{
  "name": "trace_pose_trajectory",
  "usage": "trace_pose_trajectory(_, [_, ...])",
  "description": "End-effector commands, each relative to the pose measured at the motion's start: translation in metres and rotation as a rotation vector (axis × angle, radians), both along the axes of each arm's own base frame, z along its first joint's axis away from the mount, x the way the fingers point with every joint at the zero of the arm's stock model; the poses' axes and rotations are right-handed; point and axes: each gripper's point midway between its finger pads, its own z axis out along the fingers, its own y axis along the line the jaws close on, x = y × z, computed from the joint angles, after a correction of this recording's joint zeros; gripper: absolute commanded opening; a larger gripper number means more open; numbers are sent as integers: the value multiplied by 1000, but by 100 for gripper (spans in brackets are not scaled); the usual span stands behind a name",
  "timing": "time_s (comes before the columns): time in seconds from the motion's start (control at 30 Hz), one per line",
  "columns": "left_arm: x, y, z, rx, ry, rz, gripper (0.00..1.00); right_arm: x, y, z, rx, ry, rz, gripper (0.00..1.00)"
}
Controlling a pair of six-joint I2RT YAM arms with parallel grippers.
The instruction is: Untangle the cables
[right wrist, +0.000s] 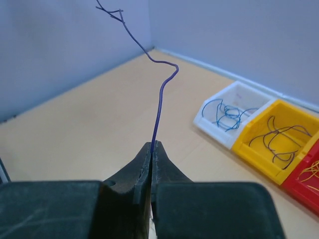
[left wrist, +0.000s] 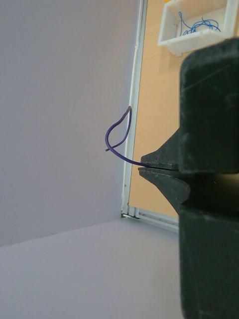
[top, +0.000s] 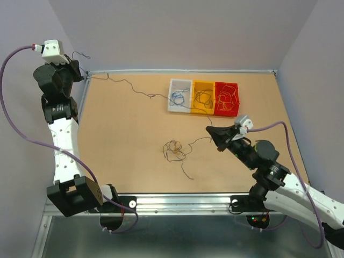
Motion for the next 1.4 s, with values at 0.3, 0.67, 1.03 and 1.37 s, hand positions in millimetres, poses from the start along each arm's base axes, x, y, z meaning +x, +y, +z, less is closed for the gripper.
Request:
trace_pose_trajectory(0.3, [1, -5, 8, -5, -58, -23, 0, 4, -61, 23, 259, 1, -250, 0])
trace_pose_trajectory(0.67, [-39, -105, -3, 29, -74, -489, 0, 16, 33, -37, -89, 165, 34, 17])
trace_pose_trajectory(1.03, [-90, -188, 11, 66, -100, -771, 0, 20, 93, -15, -33, 59, 244, 92])
trace_pose_trajectory(1.37, [-105, -198, 14, 45, -86, -833, 0, 58, 164, 19, 117, -10, 332, 94])
